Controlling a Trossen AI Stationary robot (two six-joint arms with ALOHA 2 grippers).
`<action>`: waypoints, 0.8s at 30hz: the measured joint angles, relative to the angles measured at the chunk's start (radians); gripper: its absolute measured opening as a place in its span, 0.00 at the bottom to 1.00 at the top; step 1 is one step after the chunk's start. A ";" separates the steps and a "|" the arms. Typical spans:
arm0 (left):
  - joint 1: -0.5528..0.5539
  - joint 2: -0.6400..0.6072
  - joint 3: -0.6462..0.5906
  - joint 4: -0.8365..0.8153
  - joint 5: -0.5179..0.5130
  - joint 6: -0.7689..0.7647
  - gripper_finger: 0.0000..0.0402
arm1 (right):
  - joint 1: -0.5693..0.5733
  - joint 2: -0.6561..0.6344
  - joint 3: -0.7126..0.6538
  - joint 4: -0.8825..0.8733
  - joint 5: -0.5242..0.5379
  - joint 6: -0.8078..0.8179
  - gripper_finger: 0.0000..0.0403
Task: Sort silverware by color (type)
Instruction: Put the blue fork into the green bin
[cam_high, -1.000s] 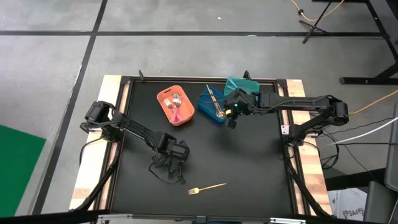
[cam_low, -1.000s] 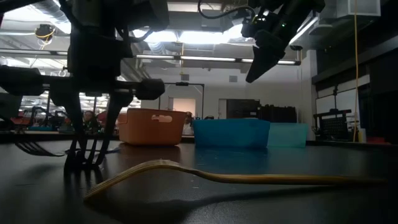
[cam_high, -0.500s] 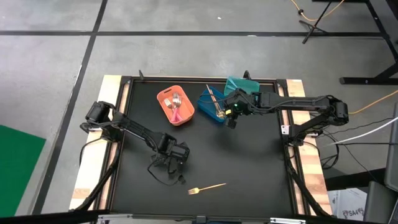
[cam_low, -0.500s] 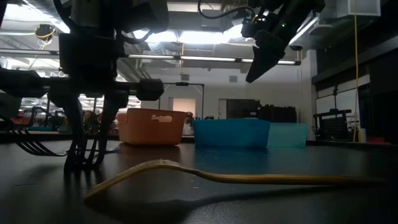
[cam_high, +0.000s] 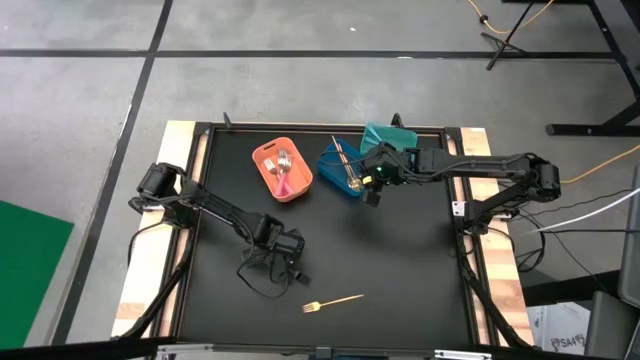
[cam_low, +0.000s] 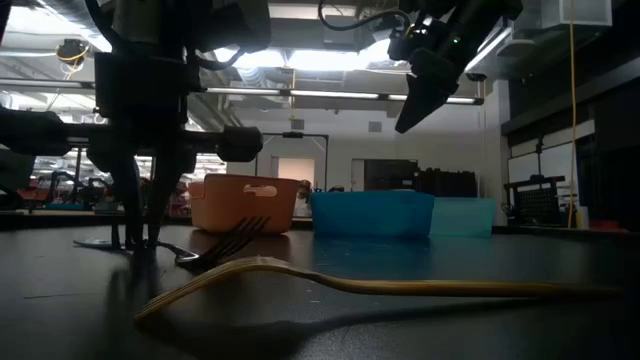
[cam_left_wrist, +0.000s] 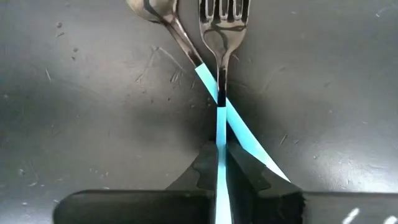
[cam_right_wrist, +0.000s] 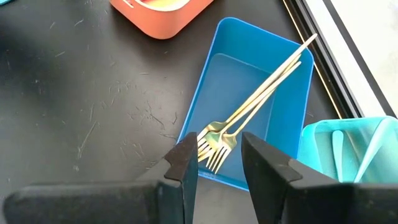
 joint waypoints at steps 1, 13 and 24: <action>0.000 0.000 0.000 0.000 -0.001 -0.013 0.02 | 0.000 0.000 0.000 0.000 0.000 0.000 0.27; 0.001 0.001 -0.001 0.037 -0.005 -0.200 0.02 | 0.000 0.000 0.000 0.000 0.000 0.000 0.27; 0.005 0.002 -0.001 0.196 -0.009 -0.386 0.02 | 0.000 0.000 0.000 0.000 0.000 0.000 0.27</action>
